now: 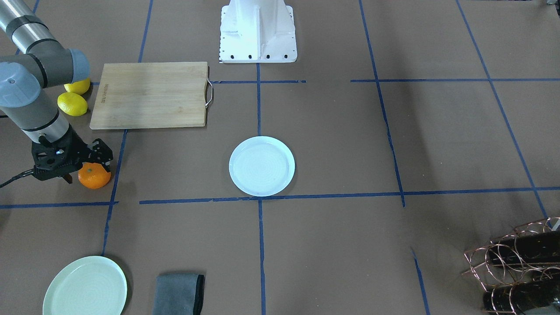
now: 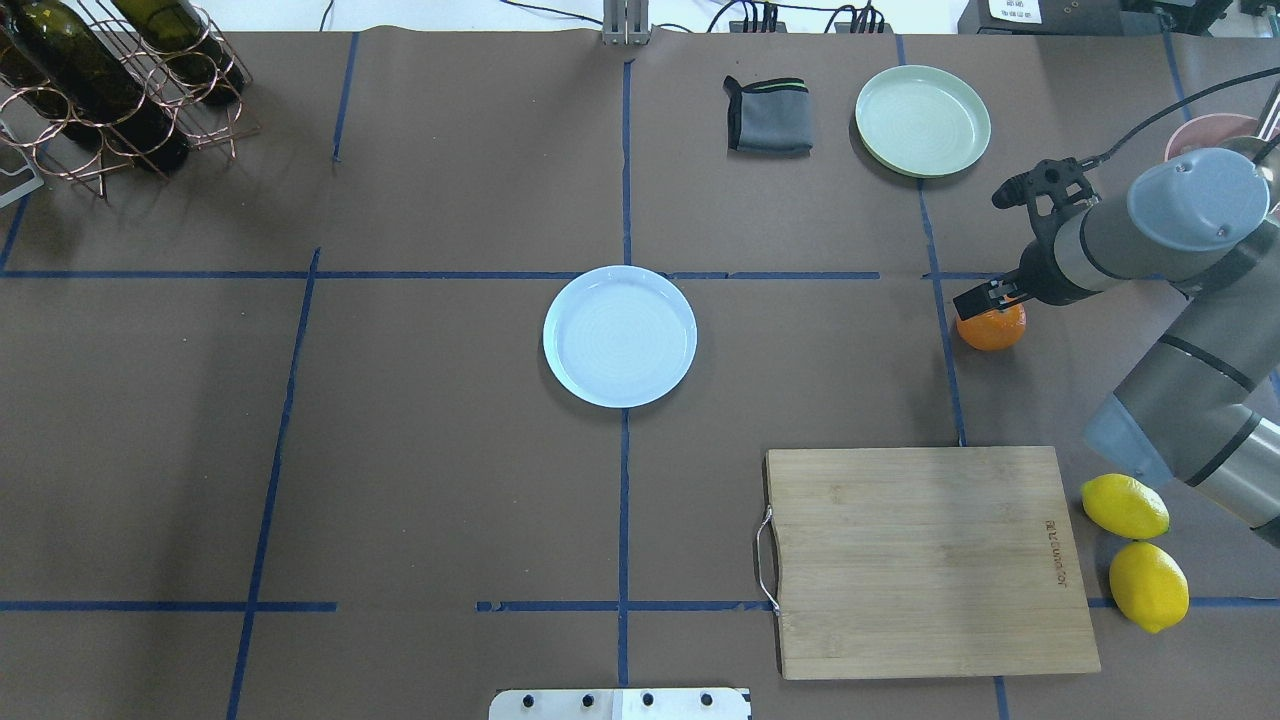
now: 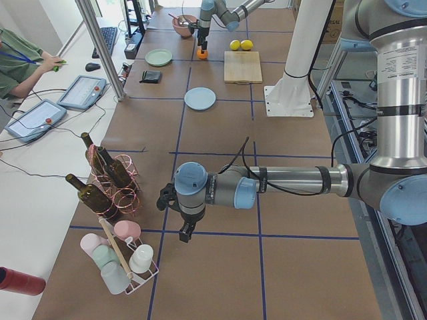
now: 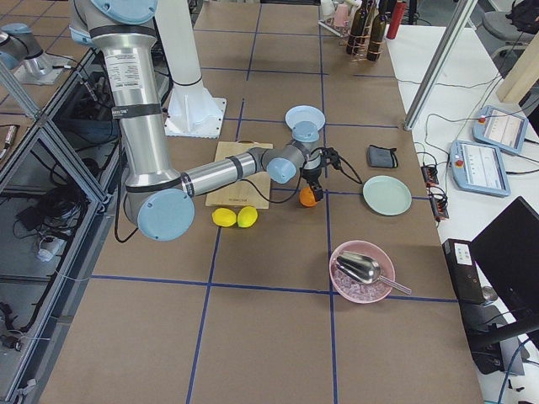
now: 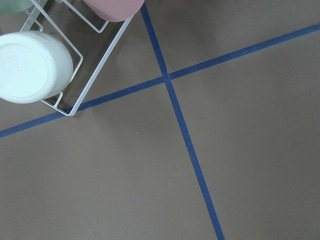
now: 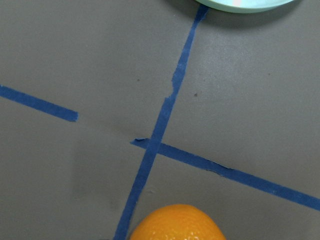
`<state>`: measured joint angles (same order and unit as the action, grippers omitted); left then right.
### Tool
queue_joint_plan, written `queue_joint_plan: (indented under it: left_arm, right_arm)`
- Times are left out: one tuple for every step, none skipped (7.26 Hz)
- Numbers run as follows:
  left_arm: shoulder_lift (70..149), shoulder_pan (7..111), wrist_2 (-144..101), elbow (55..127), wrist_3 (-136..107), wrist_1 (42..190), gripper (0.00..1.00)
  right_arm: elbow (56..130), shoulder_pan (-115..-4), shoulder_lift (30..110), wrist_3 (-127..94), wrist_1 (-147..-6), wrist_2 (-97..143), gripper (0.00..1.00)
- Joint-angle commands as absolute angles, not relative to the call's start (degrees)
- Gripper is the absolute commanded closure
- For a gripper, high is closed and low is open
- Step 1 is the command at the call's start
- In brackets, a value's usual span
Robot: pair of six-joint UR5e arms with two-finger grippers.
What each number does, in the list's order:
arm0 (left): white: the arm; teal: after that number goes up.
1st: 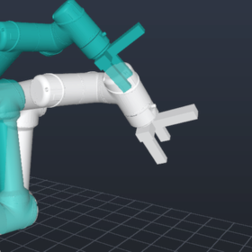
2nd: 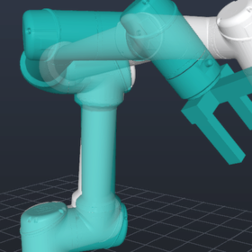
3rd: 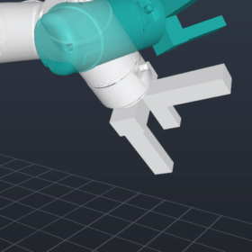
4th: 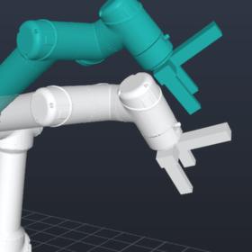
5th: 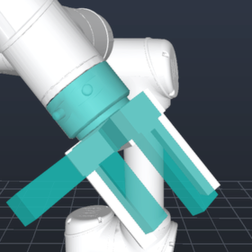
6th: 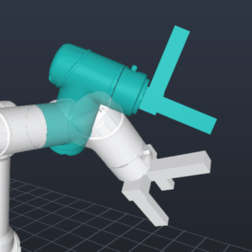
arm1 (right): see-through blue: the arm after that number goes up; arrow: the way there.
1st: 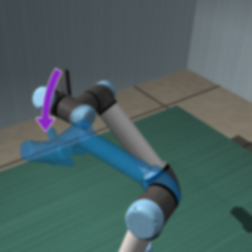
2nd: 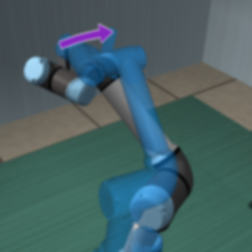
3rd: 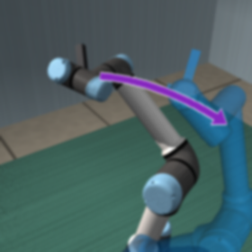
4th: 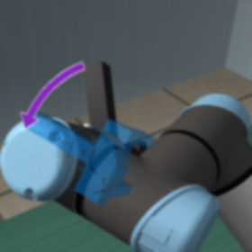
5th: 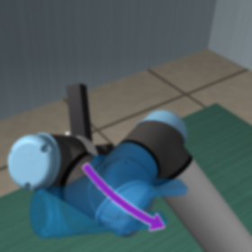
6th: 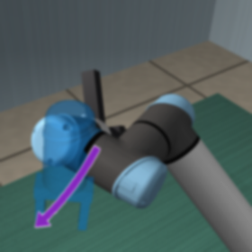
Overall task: Pick orange to plate
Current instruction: 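Lower the right gripper over the orange and close on it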
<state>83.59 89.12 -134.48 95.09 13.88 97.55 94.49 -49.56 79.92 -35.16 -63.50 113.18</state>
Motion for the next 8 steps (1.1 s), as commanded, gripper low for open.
queue_joint_plan:
  left_arm:
    - [83.58,89.12,-134.47,95.18,13.89,97.56,0.00]
    - [83.58,89.12,-134.47,95.27,13.89,97.56,0.00]
    - [83.58,89.12,-134.47,95.19,13.89,97.56,0.00]
    - [83.58,89.12,-134.47,95.19,13.89,97.56,0.00]
    - [83.58,89.12,-134.47,95.27,13.89,97.56,0.00]
    - [83.58,89.12,-134.47,95.27,13.89,97.56,0.00]
    - [83.50,89.21,-134.47,95.97,13.89,97.56,0.00]
    - [82.45,89.30,-134.47,96.24,13.97,97.65,0.00]
  right_arm:
    - [94.13,-49.31,80.33,-35.33,-63.19,113.03,0.00]
    - [93.78,-49.05,80.42,-35.33,-63.19,112.94,0.00]
    - [93.26,-48.61,80.42,-35.42,-63.19,112.77,0.00]
    - [92.90,-47.82,80.16,-35.42,-63.19,112.50,0.00]
    - [92.81,-47.12,80.07,-35.42,-63.19,111.80,0.00]
    - [92.20,-46.24,79.89,-35.42,-63.19,110.67,0.00]
    - [92.11,-46.23,79.81,-35.42,-63.19,110.65,0.12]
    - [92.20,-46.23,79.89,-35.42,-63.19,110.74,0.55]
